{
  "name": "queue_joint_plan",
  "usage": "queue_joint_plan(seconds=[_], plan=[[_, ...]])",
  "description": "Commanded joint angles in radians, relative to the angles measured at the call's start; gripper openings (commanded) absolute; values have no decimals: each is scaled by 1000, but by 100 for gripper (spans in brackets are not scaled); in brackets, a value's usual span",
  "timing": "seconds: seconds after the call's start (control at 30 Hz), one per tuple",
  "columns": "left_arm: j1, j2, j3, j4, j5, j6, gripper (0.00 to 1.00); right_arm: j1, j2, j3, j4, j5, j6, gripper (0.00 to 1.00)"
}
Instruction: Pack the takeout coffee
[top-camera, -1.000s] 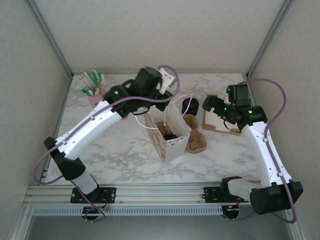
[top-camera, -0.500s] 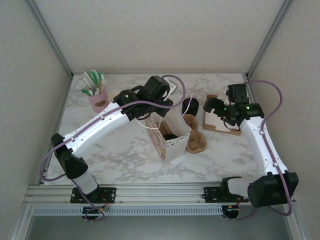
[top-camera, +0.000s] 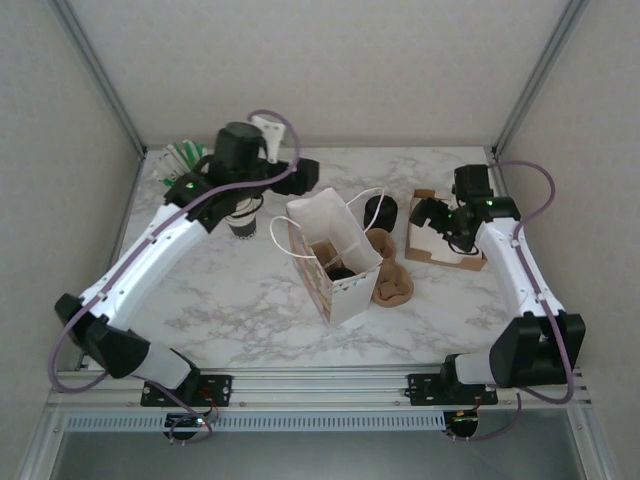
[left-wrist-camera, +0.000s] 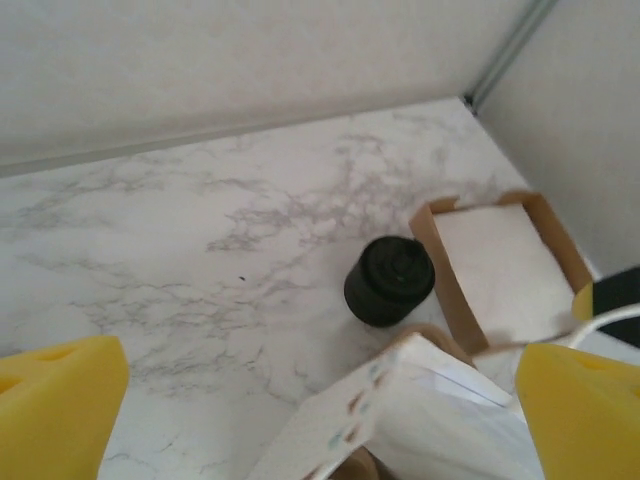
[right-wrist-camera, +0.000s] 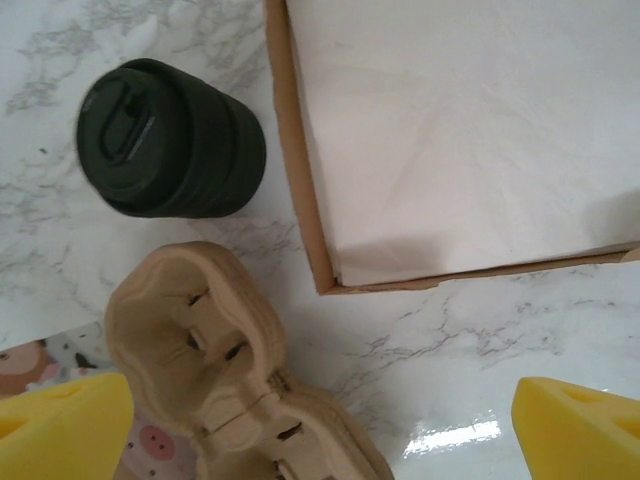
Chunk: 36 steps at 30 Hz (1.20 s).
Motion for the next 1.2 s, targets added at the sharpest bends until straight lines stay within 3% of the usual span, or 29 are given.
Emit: queue_joint_plan(seconds=[0.0, 0.33, 0.57, 1.17], plan=[[73, -66, -117, 142, 125, -135, 100, -15, 52, 50, -28, 24, -31, 93], [237, -130, -341, 250, 275, -228, 100, -62, 292, 203, -76, 53, -100, 76], [249, -77, -346, 255, 294, -192, 100, -113, 459, 293, -94, 52, -147, 70], [242, 90, -331, 355, 264, -255, 100, -139, 799, 485, -176, 70, -215, 72]])
